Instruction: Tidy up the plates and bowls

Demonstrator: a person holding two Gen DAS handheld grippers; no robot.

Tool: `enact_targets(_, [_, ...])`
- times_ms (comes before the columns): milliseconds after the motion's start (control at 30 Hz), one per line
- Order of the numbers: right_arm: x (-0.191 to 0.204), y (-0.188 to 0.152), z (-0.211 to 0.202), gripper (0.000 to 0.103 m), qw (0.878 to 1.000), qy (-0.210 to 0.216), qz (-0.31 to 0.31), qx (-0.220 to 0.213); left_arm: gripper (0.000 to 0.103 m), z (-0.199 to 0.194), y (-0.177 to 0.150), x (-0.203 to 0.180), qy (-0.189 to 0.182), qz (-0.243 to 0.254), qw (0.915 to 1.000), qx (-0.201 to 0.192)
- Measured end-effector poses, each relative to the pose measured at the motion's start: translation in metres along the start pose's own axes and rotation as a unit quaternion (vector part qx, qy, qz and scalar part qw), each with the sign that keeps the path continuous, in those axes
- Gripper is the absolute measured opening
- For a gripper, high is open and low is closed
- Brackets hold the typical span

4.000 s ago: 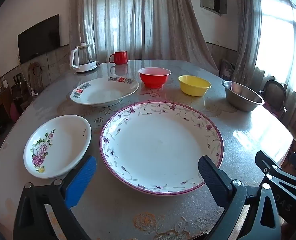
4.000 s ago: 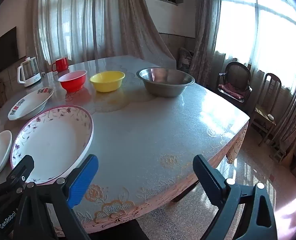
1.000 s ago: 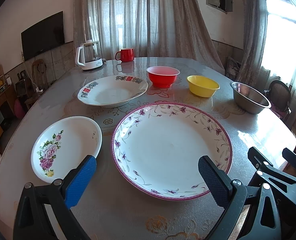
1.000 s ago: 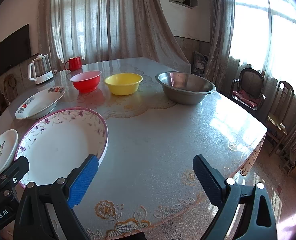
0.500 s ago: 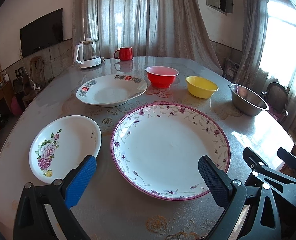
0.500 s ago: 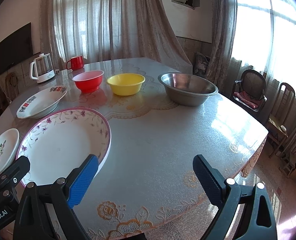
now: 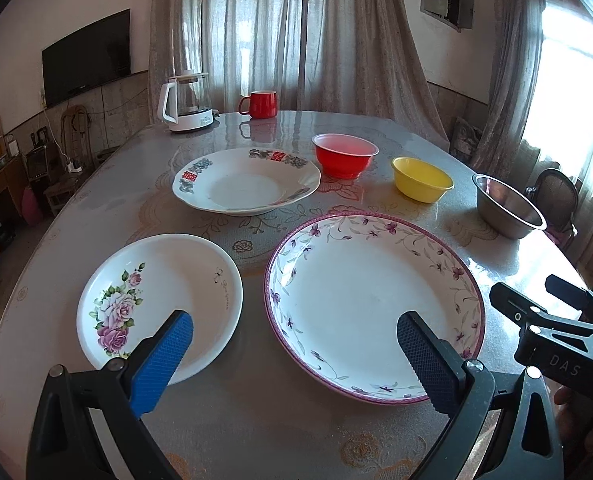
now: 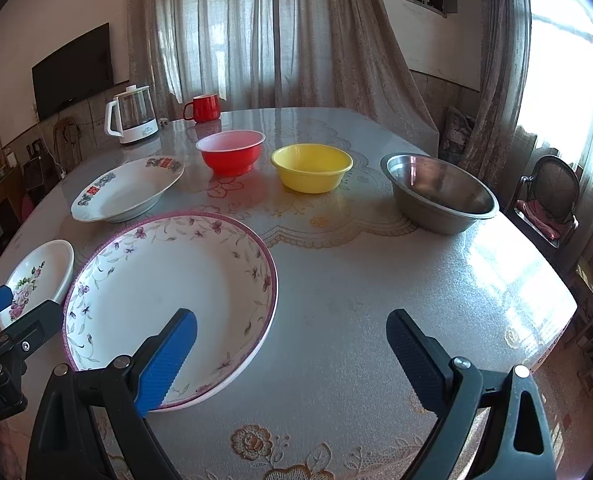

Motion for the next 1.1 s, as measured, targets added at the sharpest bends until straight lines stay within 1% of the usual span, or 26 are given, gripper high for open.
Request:
enact_targets(67, [0.000,0.001,0.002,0.098,1.000,0.005,-0.002,0.002,0.103,-0.001,-0.002,0.003,-0.009,-0.008,0.9999,0.005])
enact_targets(167, [0.004,0.004,0.007,0.098,1.000,0.028,-0.003,0.010,0.103,-0.006,-0.006,0.007,-0.023,-0.018,0.9996,0.007])
enact_targets(333, [0.013,0.007,0.020,0.098,0.996,0.073,-0.005,0.041,0.103,-0.012,-0.019,0.002,-0.059,-0.014,0.9980,0.017])
enact_targets(400, [0.016,0.007,0.026,0.098,0.995,0.088,-0.007,0.051,0.103,-0.015,-0.022,0.001,-0.061,-0.012,0.9980,0.011])
enact_targets(500, [0.019,0.009,0.037,0.098,0.993,0.095,-0.026,0.062,0.103,-0.019,-0.021,-0.006,-0.072,0.002,0.9974,0.005])
enact_targets(567, [0.020,0.011,0.044,0.098,0.992,0.100,-0.033,0.068,0.103,-0.024,-0.015,-0.012,-0.080,0.016,0.9965,-0.016])
enact_targets(600, [0.021,0.013,0.047,0.098,0.991,0.106,-0.034,0.070,0.103,-0.026,-0.014,-0.016,-0.087,0.023,0.9958,-0.017])
enact_targets(633, [0.022,0.014,0.050,0.098,0.991,0.110,-0.037,0.073,0.103,-0.026,-0.016,-0.020,-0.097,0.030,0.9948,-0.007])
enact_targets(733, [0.021,0.020,0.063,0.097,0.989,0.115,-0.047,0.077,0.103,-0.025,-0.020,-0.026,-0.096,0.052,0.9940,0.001])
enact_targets(767, [0.022,0.022,0.068,0.096,0.988,0.120,-0.047,0.080,0.103,-0.024,-0.023,-0.028,-0.107,0.054,0.9928,0.007])
enact_targets(800, [0.023,0.024,0.072,0.092,0.987,0.128,-0.045,0.084,0.103,-0.024,-0.026,-0.030,-0.116,0.051,0.9918,0.013])
enact_targets(867, [0.023,0.025,0.082,0.087,0.985,0.136,-0.045,0.095,0.103,-0.023,-0.028,-0.028,-0.118,0.044,0.9920,0.016])
enact_targets(933, [0.022,0.026,0.092,0.069,0.984,0.138,-0.046,0.103,0.103,-0.022,-0.027,-0.026,-0.115,0.045,0.9922,0.014])
enact_targets(967, [0.022,0.026,0.098,0.067,0.983,0.139,-0.045,0.109,0.102,-0.020,-0.026,-0.024,-0.114,0.043,0.9924,0.016])
enact_targets(1000, [0.021,0.026,0.103,0.060,0.983,0.138,-0.043,0.116,0.102,-0.017,-0.025,-0.023,-0.117,0.037,0.9922,0.019])
enact_targets(1033, [0.020,0.025,0.108,0.051,0.982,0.138,-0.042,0.118,0.099,-0.015,-0.026,-0.022,-0.119,0.030,0.9922,0.023])
enact_targets(1100, [0.021,0.025,0.115,0.044,0.982,0.138,-0.049,0.123,0.094,-0.010,-0.026,-0.022,-0.126,0.018,0.9914,0.031])
Point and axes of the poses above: each gripper's, at about its wrist camera, not at the fingertips, and z roughly the way its jaws point, x to its left, y to its top, the point moved 10 cm from there along z, roughly the way its jaws point, and after that the axes turned 7 degrees about -x, right-handed, at the moved point
